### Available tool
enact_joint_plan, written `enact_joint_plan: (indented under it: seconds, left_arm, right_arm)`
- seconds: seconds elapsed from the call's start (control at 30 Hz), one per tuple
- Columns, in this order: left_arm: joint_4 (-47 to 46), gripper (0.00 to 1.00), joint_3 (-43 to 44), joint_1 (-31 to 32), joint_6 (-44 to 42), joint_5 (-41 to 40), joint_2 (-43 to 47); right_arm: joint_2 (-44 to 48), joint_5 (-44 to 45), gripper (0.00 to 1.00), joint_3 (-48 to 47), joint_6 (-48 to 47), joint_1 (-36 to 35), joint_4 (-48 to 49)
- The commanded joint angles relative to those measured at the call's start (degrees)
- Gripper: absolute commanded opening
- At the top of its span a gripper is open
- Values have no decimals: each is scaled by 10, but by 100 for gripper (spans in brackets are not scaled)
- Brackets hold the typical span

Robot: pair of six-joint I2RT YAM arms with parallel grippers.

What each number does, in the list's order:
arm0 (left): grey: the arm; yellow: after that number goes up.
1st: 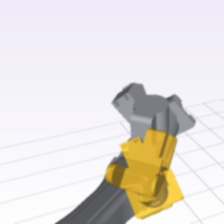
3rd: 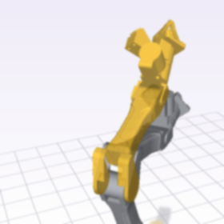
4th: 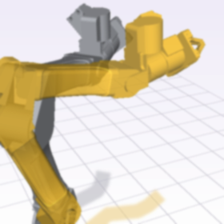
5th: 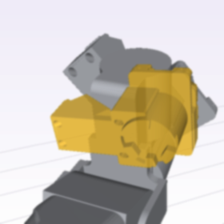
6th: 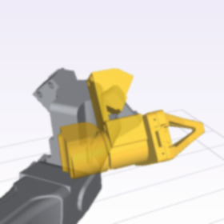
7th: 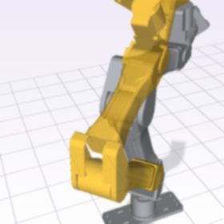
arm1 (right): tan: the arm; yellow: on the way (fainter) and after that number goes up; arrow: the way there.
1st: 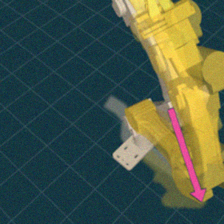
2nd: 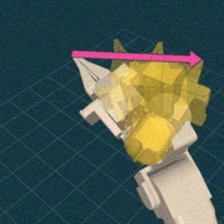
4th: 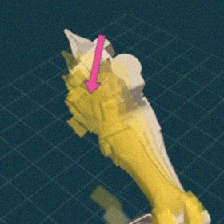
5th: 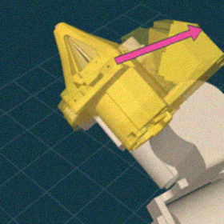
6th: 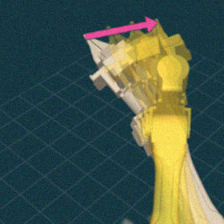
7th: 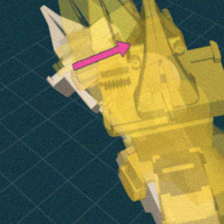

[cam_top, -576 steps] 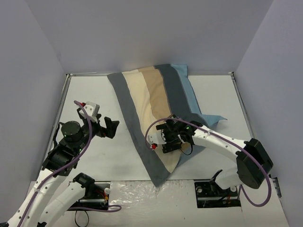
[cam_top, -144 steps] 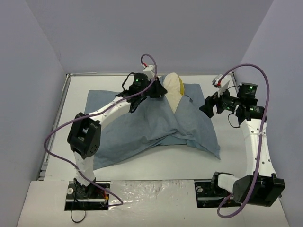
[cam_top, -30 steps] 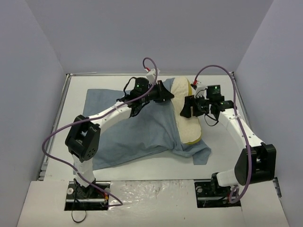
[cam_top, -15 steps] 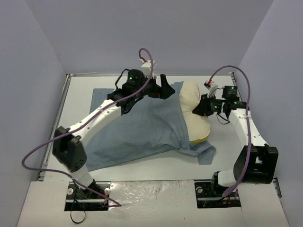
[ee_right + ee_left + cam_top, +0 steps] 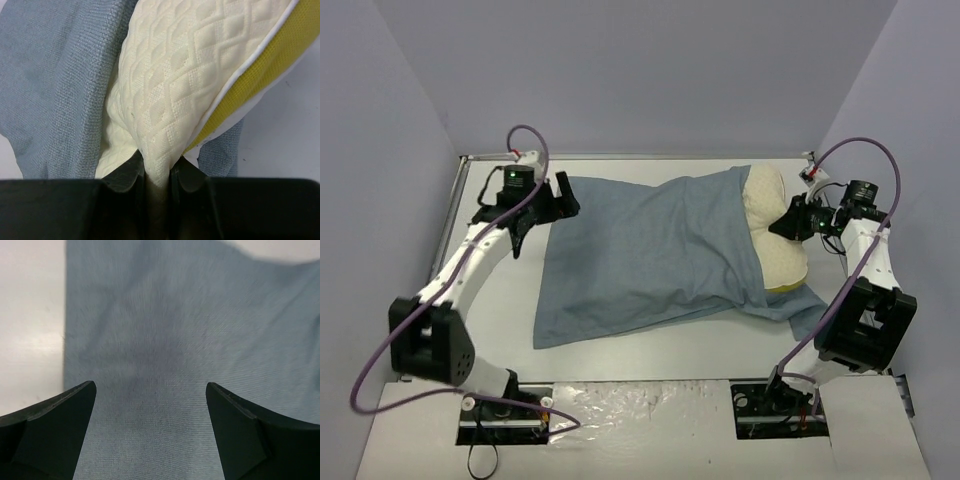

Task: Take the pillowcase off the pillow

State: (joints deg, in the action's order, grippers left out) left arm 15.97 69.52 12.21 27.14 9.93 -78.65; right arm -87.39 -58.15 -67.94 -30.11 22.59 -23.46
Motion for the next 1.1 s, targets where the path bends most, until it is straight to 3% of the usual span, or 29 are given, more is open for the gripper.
enact_joint_plan:
  seconds: [0.0, 0.3, 0.37, 0.4, 0.57, 0.6, 0.7, 0.87, 1.07]
  left_arm:
    - [48, 91, 10, 11, -12, 56, -91]
    - [27, 91, 47, 12, -16, 163, -218]
    - [14, 77, 49, 13, -12, 184, -238]
    - [10, 59, 50, 14, -4, 206, -255]
    - [-19, 39, 47, 22, 15, 227, -277]
    - [-22, 25, 47, 22, 16, 232, -277]
    - [-24, 2, 44, 19, 18, 231, -266]
    - [-3, 2, 47, -5, 5, 192, -197]
    - [46, 2, 55, -95, -16, 164, -109]
  right_arm:
    - [4, -59, 0, -1, -38, -6, -11]
    - [-6, -65, 0, 11, -47, -9, -16]
    - [-8, -67, 0, 12, -48, -9, -17]
    - [-8, -68, 0, 13, -49, -10, -18]
    - [-7, -69, 0, 16, -51, -11, -22]
    - [-5, -69, 0, 16, -54, -11, -23]
    - [-1, -67, 0, 17, -58, -10, -28]
    - [6, -53, 0, 12, -65, -8, -37]
    - [22, -44, 0, -6, -58, 15, -39]
